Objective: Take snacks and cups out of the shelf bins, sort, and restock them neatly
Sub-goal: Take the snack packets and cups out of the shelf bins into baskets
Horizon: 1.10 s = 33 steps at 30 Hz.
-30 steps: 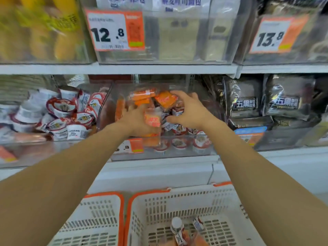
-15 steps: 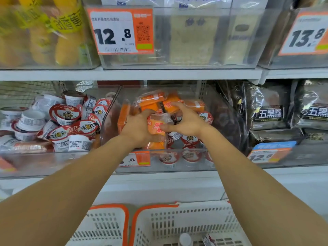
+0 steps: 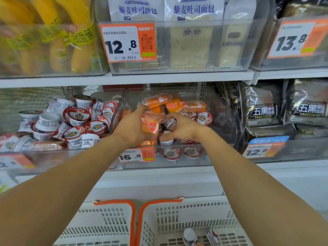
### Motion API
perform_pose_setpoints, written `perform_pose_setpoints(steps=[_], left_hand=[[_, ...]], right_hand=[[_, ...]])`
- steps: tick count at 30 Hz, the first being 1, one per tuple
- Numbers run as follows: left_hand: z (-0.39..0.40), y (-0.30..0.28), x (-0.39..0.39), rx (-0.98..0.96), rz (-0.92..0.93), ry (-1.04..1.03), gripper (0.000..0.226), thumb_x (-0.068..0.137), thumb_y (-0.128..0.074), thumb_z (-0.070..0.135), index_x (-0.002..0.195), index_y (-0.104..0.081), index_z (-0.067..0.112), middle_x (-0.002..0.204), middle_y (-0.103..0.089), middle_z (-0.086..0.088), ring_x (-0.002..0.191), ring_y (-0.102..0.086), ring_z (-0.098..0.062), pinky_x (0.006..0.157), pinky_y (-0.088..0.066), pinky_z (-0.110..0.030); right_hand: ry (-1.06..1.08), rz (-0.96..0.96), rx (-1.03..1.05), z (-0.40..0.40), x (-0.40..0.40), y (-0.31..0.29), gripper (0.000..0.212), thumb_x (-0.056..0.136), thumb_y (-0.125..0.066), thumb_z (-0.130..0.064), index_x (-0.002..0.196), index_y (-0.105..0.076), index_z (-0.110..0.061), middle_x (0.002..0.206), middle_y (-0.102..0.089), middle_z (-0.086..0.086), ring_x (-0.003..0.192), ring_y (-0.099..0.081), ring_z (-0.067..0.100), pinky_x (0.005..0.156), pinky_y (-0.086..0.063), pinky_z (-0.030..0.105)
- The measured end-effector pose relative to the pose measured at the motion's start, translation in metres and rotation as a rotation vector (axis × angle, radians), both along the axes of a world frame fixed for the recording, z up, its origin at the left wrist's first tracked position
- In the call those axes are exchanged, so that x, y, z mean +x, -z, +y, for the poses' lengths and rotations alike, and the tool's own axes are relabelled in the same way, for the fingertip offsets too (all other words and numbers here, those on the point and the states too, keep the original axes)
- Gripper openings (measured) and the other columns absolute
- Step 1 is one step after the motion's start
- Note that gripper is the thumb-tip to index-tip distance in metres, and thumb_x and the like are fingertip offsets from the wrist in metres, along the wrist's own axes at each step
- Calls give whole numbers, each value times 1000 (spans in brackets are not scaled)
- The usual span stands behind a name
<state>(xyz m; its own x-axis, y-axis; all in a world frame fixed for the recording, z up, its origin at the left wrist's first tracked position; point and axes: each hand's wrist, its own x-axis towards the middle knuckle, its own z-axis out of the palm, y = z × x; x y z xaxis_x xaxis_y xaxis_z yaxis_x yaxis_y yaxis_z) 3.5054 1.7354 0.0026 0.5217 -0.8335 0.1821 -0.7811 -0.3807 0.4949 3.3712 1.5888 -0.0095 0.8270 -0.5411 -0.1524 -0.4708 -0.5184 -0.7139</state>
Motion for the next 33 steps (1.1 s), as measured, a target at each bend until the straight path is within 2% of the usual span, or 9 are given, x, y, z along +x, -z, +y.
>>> perform_pose_setpoints(steps=[7,10,15,19,21,24,27,30,33], left_hand=[[10,-8,2,274,-168,-60,97,72,-84,48,149,-27,38,150,-30,-19,142,-25,-41,118,-28,-51],[8,-9,-5,206,-66,-81,93,70,-88,35,146,-34,30,139,-52,-15,128,-50,-34,108,-44,-44],[10,-19,-11,81,56,-173,93,67,-92,26,144,-41,17,135,-59,-5,120,-58,-27,97,-49,-36],[9,-15,-12,143,146,-136,98,70,-88,40,149,-30,32,147,-45,-10,137,-41,-30,111,-34,-39],[10,-11,-14,175,131,-132,93,74,-84,46,149,-28,40,155,-28,-18,144,-25,-38,116,-27,-47],[11,-9,-13,126,116,-78,88,77,-83,42,148,-33,32,145,-46,-13,133,-44,-33,106,-42,-42],[15,-8,-11,24,156,-60,77,77,-85,32,140,-41,23,126,-64,-3,100,-62,-18,81,-53,-28],[21,-6,-10,-77,180,-61,72,76,-85,30,135,-44,23,114,-64,4,85,-62,-10,62,-48,-15],[27,-5,-12,-143,175,-47,72,75,-85,32,134,-43,25,108,-59,10,74,-58,3,56,-43,-8]], right_hand=[[-44,5,-29,14,-2,-4,86,76,-88,-26,144,-36,-26,133,-58,2,118,-58,22,98,-51,38],[-71,-50,71,19,-4,-5,93,75,-88,-17,148,-31,-21,124,-60,-4,105,-60,9,82,-51,21],[-72,-50,51,23,-1,-7,105,65,-94,-35,149,-33,-24,143,-51,-6,129,-53,21,110,-43,41],[-55,-78,139,20,-6,-4,98,74,-89,-14,150,-27,-15,107,-70,-1,89,-67,2,69,-50,11],[-55,-69,154,16,-8,-5,101,76,-86,-6,153,-21,-14,95,-69,-4,83,-67,2,73,-50,12],[-83,73,14,14,-11,-13,110,74,-89,-25,157,-17,-22,134,-60,4,119,-59,24,101,-47,35],[-68,220,-169,13,-16,-19,105,78,-86,-35,157,-19,-22,158,-37,7,136,-45,31,103,-44,37],[-44,332,-275,11,-15,-21,85,81,-82,-42,146,-38,-10,141,-51,11,117,-56,29,89,-51,34],[-66,415,-332,8,-10,-18,50,84,-74,-53,99,-60,-8,103,-59,7,80,-56,17,64,-45,28]])
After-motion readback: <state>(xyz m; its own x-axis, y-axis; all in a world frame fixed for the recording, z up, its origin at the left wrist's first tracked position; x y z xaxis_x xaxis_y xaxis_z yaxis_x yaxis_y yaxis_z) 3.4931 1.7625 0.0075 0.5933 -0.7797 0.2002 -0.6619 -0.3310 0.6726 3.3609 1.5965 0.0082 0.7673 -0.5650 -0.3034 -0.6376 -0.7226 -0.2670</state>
